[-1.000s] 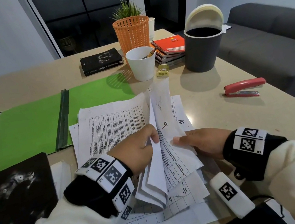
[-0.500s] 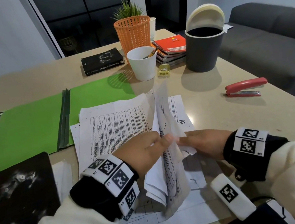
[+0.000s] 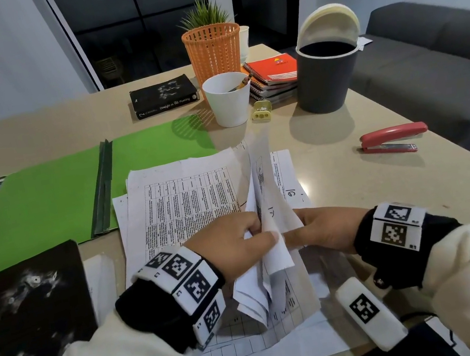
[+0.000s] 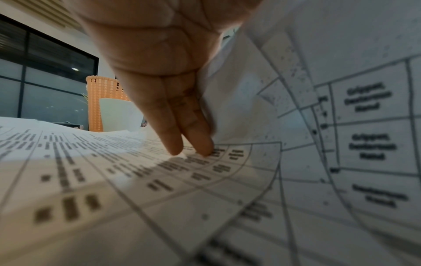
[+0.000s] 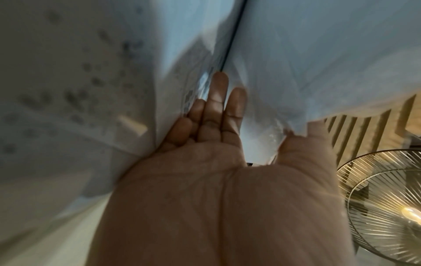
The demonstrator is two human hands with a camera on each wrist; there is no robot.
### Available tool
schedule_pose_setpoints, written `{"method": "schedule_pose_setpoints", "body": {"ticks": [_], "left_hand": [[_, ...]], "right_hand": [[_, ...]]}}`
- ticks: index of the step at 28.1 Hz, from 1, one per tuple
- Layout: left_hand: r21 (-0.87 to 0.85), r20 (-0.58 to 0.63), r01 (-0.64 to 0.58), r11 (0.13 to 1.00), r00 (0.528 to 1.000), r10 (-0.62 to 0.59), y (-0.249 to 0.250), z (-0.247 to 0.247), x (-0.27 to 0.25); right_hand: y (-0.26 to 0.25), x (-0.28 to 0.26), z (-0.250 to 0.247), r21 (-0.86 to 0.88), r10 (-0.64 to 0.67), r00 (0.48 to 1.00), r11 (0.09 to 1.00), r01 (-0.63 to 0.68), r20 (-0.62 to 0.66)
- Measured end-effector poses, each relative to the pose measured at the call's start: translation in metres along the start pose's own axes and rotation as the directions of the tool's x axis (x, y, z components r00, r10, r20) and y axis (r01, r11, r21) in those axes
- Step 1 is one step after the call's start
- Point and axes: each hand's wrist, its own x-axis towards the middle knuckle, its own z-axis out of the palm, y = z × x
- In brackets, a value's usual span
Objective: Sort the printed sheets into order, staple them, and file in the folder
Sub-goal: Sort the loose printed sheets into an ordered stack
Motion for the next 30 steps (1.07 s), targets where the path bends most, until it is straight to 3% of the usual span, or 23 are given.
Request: {"method": "schedule_pose_setpoints", "body": {"ticks": [8,15,18,22,30], "left_hand": [[-0.015,0.025,0.016,1.000,1.000,-0.015,0.003,0.001,-0.002],[-0.016,0.019,0.010,1.000,1.000,-0.010,0.009,-0.005,-0.004],[-0.013,0.008,-0.020,1.000,1.000,0.020,0.005,-0.006,-0.004],[-0.067,-0.015,0.035,0.997,0.999,-0.036,-0.002,0.001,-0.001],[0.108,-0.063,0.065,0.992,0.996,-0.058,0.005,-0.002,-0.002]], "right_hand": [[-0.005,0.000,0.003,-0.053,0.003,1.000,0.999,-0.002,0.016],[-0.004,-0.003,0.000,0.068,0.014,0.999,0.998,-0.011,-0.041],[-0.004,-0.004,-0.004,0.087,0.038,0.999,0.996,-0.036,-0.028],[-0.003,-0.004,-0.004,0.122,0.057,0.998,0.991,-0.057,0.008],[-0.006,-0.008,0.000,0.057,0.063,0.997,0.997,-0.060,-0.046]]}}
